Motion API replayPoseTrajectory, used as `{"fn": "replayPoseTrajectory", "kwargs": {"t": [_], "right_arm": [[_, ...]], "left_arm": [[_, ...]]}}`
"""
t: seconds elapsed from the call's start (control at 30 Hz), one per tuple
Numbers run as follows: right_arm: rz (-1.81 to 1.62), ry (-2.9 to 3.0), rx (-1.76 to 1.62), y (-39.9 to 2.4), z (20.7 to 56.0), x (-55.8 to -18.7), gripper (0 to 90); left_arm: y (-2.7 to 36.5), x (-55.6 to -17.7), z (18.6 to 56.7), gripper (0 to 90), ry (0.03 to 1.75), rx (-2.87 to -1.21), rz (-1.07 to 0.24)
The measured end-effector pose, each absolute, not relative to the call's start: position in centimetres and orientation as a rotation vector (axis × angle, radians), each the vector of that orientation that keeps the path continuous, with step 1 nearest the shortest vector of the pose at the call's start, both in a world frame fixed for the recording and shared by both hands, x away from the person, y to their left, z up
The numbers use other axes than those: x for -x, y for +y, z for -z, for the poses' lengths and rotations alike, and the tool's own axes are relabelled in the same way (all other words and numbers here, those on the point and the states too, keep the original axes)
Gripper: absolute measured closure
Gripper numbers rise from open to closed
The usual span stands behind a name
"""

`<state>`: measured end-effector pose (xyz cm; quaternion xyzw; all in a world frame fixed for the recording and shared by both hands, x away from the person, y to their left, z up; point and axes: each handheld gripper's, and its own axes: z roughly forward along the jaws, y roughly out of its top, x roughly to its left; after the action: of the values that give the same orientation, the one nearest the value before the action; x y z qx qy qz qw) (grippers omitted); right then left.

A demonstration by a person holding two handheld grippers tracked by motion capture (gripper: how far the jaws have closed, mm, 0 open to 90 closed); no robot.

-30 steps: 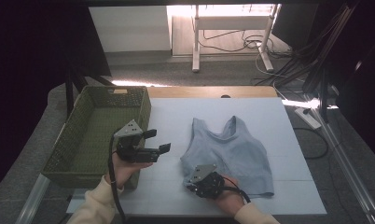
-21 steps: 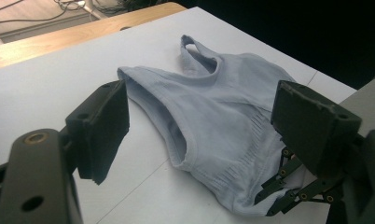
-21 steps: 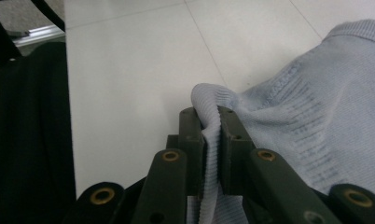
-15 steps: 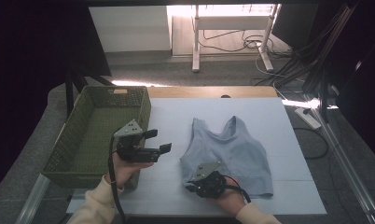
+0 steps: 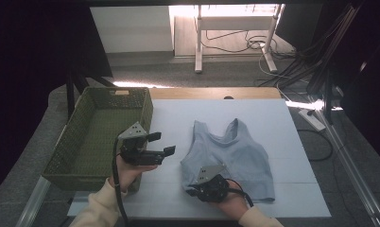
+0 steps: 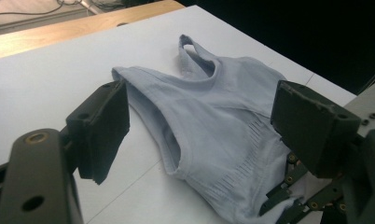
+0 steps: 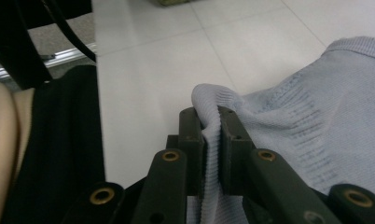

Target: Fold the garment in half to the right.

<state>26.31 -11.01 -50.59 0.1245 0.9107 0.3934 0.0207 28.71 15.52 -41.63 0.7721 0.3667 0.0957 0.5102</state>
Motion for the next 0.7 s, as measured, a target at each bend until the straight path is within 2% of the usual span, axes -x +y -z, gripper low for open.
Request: {"fn": "replayPoseTrajectory", "kwargs": {"t": [0.7], "right_arm": [[-1.241, 2.841, -0.307, -10.2, 50.6, -25.0, 81.5]], "left_arm": [[13.0, -29.3, 42.9, 20.2, 0.900, -1.929, -0.214]]}}
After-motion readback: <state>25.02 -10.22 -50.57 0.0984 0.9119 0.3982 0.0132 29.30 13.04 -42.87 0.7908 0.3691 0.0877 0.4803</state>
